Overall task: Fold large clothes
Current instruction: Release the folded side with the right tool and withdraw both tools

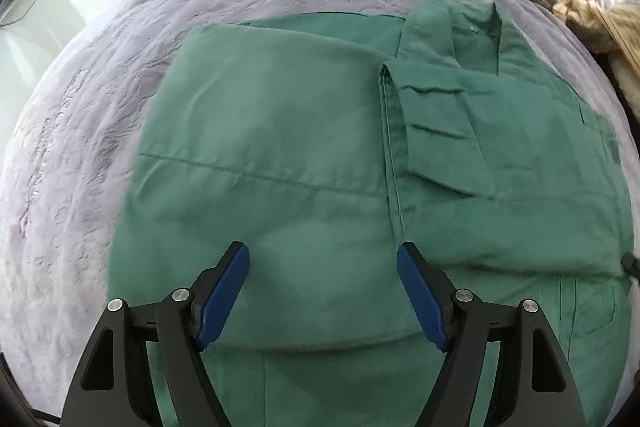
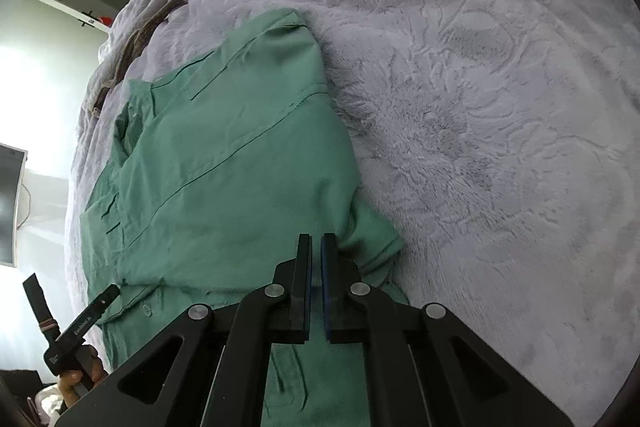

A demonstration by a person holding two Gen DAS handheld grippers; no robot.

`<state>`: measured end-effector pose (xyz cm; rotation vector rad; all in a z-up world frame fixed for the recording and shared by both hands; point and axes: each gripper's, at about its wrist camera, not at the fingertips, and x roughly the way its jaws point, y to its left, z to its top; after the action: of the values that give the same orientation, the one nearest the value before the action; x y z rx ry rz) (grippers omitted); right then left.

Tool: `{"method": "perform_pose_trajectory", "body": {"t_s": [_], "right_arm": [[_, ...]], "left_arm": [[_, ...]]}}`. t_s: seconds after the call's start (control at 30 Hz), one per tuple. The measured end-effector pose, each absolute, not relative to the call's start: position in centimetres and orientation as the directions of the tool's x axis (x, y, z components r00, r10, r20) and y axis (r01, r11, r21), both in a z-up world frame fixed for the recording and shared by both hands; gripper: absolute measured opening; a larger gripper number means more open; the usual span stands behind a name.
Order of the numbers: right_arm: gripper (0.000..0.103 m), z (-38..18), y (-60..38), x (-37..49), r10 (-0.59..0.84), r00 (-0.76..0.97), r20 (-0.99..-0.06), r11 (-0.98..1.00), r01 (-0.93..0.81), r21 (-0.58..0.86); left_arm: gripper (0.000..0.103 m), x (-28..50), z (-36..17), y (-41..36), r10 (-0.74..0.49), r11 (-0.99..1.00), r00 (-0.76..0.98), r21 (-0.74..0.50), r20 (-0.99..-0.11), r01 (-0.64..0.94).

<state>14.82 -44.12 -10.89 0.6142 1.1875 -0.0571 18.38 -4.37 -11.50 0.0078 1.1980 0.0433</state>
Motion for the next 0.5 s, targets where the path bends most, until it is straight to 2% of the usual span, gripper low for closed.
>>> {"method": "perform_pose_trajectory", "body": {"t_s": [0.13,0.2,0.27,0.3,0.43,0.5], "right_arm": [[0.008,-9.6,-44.1,13.9,0.276,0.374,-0.885,0.842,0.350,0.410],[0.021,-8.9,-44.1,13.2,0.282,0.360,-0.889,0.845,0.345,0.408],[0.048,-8.5,-44.0,12.6,0.281,0.350,-0.894,0.849,0.343,0.401],[0.052,-8.1,-44.1,12.1,0.276,0.348,-0.896,0.851,0.344,0.396],[0.054,-7.4,-44.0,10.8,0.288,0.324,-0.901,0.853,0.340,0.395],[0.058,-7.2,-43.9,10.0,0.300,0.305,-0.904,0.853,0.338,0.398]], "left_arm": [[0.078,17.2,-11.1,-4.9,0.037,0.999,0.334,0.031,-0.942,-0.022],[0.078,16.8,-10.7,-5.4,0.034,0.999,0.319,0.030,-0.947,-0.018],[0.078,16.1,-10.1,-5.8,0.033,0.999,0.308,0.031,-0.951,-0.012],[0.078,15.8,-9.8,-6.1,0.031,1.000,0.301,0.031,-0.953,-0.006],[0.078,14.5,-8.5,-7.1,0.028,0.999,0.289,0.034,-0.957,0.015],[0.078,13.8,-8.0,-7.4,0.031,0.999,0.281,0.038,-0.959,0.019]]}}
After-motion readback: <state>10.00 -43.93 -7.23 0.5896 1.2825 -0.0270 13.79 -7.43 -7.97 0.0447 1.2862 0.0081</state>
